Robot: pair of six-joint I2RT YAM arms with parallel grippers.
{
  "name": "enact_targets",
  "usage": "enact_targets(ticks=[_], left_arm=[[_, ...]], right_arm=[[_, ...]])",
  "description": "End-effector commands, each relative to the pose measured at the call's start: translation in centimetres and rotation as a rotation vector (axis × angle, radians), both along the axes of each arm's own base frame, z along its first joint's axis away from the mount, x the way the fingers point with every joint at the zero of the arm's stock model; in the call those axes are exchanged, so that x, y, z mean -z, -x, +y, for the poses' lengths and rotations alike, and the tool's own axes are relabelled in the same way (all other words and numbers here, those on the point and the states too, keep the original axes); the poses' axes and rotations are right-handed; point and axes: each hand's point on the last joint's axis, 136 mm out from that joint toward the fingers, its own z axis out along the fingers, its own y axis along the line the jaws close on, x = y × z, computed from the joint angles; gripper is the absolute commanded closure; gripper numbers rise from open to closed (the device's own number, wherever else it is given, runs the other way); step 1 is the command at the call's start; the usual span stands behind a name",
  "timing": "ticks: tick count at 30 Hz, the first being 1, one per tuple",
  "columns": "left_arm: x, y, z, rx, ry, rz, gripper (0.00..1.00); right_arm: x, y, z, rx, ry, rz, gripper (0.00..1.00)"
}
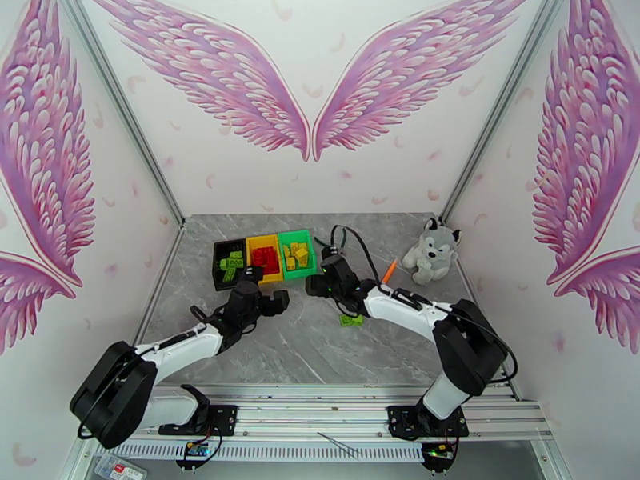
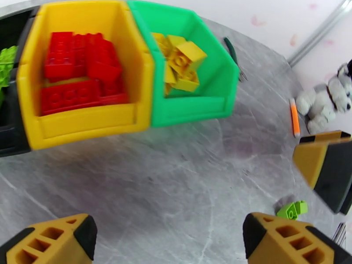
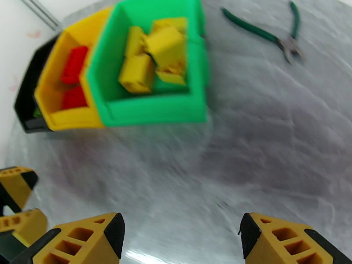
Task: Sort the legos into containers by color
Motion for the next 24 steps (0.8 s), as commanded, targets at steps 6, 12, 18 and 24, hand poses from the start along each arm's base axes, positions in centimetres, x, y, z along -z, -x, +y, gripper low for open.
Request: enact_targets(ticks=[6, 12, 18, 24], left_arm=[[0.8, 2.1, -7.0, 0.27, -0.116, -0.1, 0.13], [1.8, 3.1, -9.0, 0.323, -0.1, -0.097, 0.15], [2.1, 3.0, -9.9, 0.336, -0.063, -0.104, 0.15], [2.1, 2.8, -10.7, 0.358, -0.056, -0.108, 0.15]], right_arm=[[2.2, 3.7, -7.3, 0.203, 0.094, 0.069, 0.24], [3.0, 5.5, -9.6, 0.278, 0.118, 0.092, 0.28], [4.5, 6.4, -9.7, 0.287, 0.098, 0.13, 0.35], [5.8, 6.8, -9.9, 0.298, 0.117, 0.163, 0.41]])
